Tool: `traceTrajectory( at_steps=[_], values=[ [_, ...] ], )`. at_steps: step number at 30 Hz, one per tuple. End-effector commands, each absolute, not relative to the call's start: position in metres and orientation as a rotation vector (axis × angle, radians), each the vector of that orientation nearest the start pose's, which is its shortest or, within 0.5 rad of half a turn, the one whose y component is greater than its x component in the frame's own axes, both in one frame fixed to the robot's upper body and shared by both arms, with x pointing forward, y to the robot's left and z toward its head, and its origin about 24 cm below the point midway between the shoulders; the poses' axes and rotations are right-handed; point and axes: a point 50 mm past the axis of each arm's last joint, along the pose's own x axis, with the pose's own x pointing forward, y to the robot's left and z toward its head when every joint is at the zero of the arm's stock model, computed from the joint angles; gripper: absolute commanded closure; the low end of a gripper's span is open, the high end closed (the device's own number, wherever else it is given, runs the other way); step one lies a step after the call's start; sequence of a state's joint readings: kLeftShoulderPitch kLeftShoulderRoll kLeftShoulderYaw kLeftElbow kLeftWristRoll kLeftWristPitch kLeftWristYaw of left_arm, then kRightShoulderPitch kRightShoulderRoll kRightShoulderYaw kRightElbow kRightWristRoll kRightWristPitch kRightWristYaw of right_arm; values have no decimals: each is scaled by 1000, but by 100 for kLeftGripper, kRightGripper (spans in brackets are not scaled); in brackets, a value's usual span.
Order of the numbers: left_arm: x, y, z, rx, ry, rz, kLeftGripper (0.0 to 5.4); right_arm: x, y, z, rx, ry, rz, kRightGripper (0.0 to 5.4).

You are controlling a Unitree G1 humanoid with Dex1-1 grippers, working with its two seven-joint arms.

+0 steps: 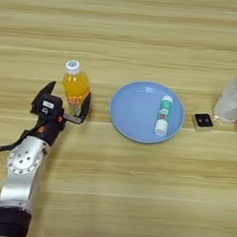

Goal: Move the objects on the table

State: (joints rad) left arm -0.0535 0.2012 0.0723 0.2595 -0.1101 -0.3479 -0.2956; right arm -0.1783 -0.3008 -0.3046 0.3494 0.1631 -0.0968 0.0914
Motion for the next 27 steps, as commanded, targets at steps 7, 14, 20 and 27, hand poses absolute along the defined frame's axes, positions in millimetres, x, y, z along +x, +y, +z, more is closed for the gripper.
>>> traceTrajectory(
  at_steps=[7, 14, 20, 27],
  values=[
    [270, 196, 36, 128, -145, -196, 0, 272, -285, 47, -78, 17, -278, 6],
    [278, 194, 36, 122, -147, -196, 0, 270, -292, 47, -71, 21, -318, 6],
    [280, 194, 36, 115, -146, -194, 0, 270, -292, 46, -67, 22, -320, 6],
    [280, 188, 34, 86, -144, -195, 0, 269, -292, 46, -66, 24, -318, 6]
  ],
)
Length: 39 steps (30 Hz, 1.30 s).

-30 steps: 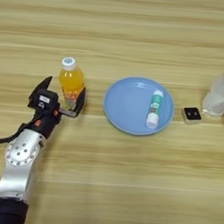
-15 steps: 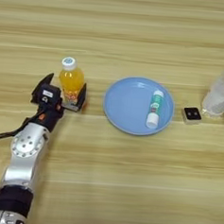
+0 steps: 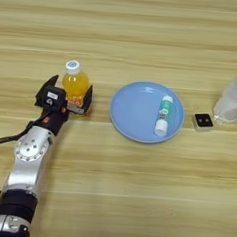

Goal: Move the objects on the table

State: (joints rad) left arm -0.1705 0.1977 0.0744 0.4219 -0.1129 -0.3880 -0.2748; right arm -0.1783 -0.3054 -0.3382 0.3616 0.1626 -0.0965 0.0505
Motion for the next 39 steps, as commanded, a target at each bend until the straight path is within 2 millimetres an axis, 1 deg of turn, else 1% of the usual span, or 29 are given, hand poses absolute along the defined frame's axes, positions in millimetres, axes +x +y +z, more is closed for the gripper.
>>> traceTrajectory(
  at_steps=[1, 3, 12, 13, 16, 22, 34, 39],
  values=[
    [280, 187, 33, 82, -143, -197, 0, 269, -292, 46, -66, 24, -318, 6],
    [280, 185, 32, 76, -142, -199, 0, 269, -292, 46, -65, 24, -319, 6],
    [279, 183, 28, 60, -128, -204, 90, 269, -292, 46, -65, 24, -320, 0],
    [279, 183, 28, 61, -129, -204, 110, 269, -291, 46, -65, 24, -320, 0],
    [279, 183, 28, 62, -133, -202, 146, 269, -291, 46, -65, 24, -319, 0],
    [279, 182, 29, 70, -137, -187, 208, 269, -291, 45, -64, 25, -318, 0],
    [279, 168, 48, 51, -220, -205, 211, 269, -288, 44, -64, 28, -311, 0],
    [285, 162, 57, 41, -246, -210, 211, 270, -287, 44, -61, 30, -307, 0]
  ],
)
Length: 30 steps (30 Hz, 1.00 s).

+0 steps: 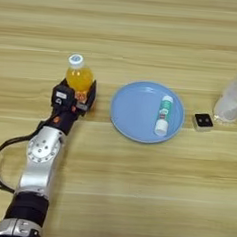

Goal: Move the objects on the table

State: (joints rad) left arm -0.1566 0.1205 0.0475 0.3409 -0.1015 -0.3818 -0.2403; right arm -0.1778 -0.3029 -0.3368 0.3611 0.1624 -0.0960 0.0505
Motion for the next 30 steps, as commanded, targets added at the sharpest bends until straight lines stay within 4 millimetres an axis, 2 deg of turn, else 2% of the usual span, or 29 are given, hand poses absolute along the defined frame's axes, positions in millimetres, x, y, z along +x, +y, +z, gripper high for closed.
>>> traceTrajectory(
  at_steps=[1, 7, 15, 22, 30],
  values=[
    [286, 162, 60, 38, -256, -210, 211, 270, -287, 44, -61, 30, -307, 0],
    [293, 157, 75, 34, -300, -225, 211, 271, -285, 43, -58, 28, -305, 0],
    [303, 128, 90, 13, -338, -311, 211, 270, -283, 43, -55, 26, -303, 0],
    [306, 110, 89, -5, -325, -371, 211, 269, -282, 44, -54, 24, -308, 0],
    [301, 80, 79, -28, -288, -469, 211, 267, -282, 44, -52, 22, -315, 0]
  ],
)
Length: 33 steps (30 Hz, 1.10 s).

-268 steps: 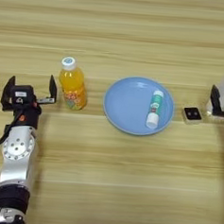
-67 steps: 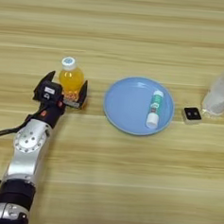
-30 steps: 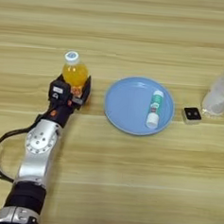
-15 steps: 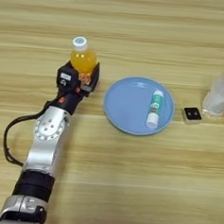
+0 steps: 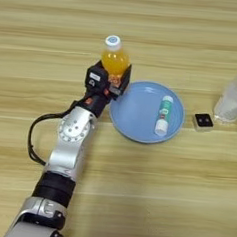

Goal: Move the objects on the table

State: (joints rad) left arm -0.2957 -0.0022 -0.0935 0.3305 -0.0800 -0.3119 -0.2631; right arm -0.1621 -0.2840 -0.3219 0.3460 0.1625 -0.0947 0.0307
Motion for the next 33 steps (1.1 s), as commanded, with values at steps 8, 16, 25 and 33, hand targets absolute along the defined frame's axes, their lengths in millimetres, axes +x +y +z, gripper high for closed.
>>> traceTrajectory(
  at_steps=[8, 16, 25, 33],
  values=[
    [296, 65, 69, -39, -255, -513, 211, 267, -282, 44, -52, 22, -316, 0],
    [297, 62, 59, -46, -213, -521, 211, 266, -281, 44, -51, 21, -318, 0],
    [297, 61, 48, -55, -177, -522, 211, 265, -281, 45, -52, 21, -318, 0],
    [297, 62, 39, -57, -143, -507, 211, 264, -281, 46, -53, 20, -318, 0]
  ],
)
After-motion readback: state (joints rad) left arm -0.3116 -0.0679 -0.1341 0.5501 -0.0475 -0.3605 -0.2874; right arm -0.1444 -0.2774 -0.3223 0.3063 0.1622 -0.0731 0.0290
